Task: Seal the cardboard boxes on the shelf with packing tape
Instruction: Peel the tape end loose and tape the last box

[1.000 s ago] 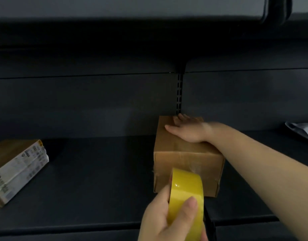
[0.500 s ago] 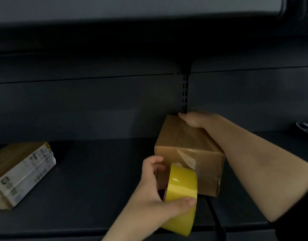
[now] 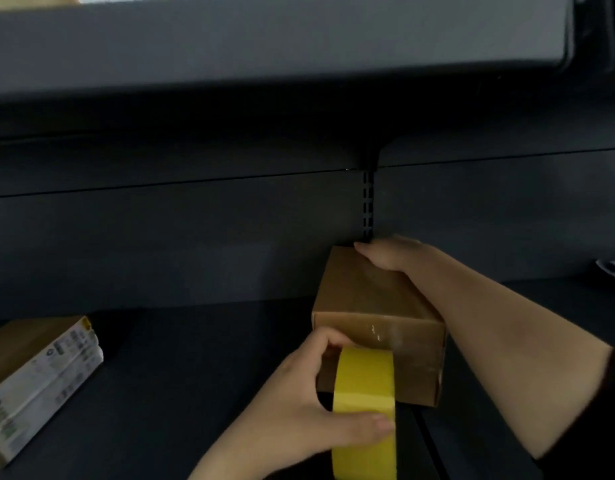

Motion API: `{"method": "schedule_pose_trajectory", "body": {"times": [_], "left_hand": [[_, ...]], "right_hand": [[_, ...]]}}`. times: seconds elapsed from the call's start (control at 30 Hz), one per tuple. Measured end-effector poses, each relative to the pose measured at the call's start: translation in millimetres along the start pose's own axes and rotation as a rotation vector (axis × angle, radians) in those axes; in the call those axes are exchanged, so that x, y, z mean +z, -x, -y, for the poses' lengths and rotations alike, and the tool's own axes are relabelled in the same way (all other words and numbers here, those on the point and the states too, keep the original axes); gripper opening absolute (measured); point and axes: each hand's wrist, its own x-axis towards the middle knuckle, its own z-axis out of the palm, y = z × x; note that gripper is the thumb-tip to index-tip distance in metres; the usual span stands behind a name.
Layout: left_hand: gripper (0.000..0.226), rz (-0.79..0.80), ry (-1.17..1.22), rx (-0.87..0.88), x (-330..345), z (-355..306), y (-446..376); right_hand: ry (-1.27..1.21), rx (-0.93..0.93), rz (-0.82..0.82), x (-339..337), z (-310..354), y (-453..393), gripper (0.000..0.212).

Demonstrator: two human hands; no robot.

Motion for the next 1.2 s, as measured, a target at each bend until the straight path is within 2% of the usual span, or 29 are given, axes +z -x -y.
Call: {"method": "schedule_pose_trajectory", "body": {"times": [0.17, 0.23, 0.3, 0.37, 0.4, 0.47, 0.53, 0.63, 0.73, 0.77, 0.9, 1.0, 1.07, 1.13, 1.2], "left_hand": [[0.071, -0.003, 0.091, -0.033, 8, 5, -10], [0.067, 0.024, 0.223, -0.032, 13, 6, -12], [0.058, 0.007, 0.300, -0.027, 17, 7, -14], [0.053, -0.029, 0.309, -0.030, 21, 8, -18], [0.052, -0.045, 0.324, -0.037, 22, 9, -19], [0.053, -0.053, 0.356, -0.040, 24, 8, -22], [0.056, -0.056, 0.349, -0.027, 27, 7, -23], [0.061, -0.083, 0.321, -0.008, 28, 8, -23], [0.060, -0.060, 0.288, 0.009, 26, 9, -20], [0.059, -0.053, 0.279, 0.015, 26, 8, -19], [0.063, -0.073, 0.287, 0.038, 28, 6, -23], [0.062, -0.090, 0.358, 0.034, 29, 6, -29], [0.066, -0.090, 0.354, 0.042, 33, 4, -32], [0.072, -0.100, 0.348, 0.047, 37, 3, -35], [0.076, -0.110, 0.364, 0.024, 38, 2, -37]], "right_hand": [[-0.088, -0.053, 0.002, -2, 2, -1, 0.054], [-0.023, -0.053, -0.019, -5, 2, 1, 0.053], [0.036, -0.070, -0.222, -11, 2, 7, 0.044], [-0.106, -0.084, -0.458, -23, 3, 20, 0.036], [-0.174, -0.091, -0.540, -33, 1, 27, 0.035], [-0.129, -0.119, -0.617, -58, -11, 47, 0.034], [-0.014, -0.080, -0.569, -76, -44, 81, 0.042], [0.108, 0.189, -0.330, -63, -113, 148, 0.066], [0.216, 0.446, 0.014, -17, -160, 188, 0.058], [0.207, 0.491, 0.061, -6, -167, 192, 0.056], [0.075, 0.543, -0.062, 0, -182, 190, 0.054], [-0.183, 0.379, -0.219, -12, -176, 203, 0.038], [-0.297, 0.109, -0.387, -21, -166, 220, 0.029], [-0.378, -0.206, -0.402, -35, -143, 235, 0.020], [-0.132, -0.418, -0.326, -51, -115, 247, 0.040]]}}
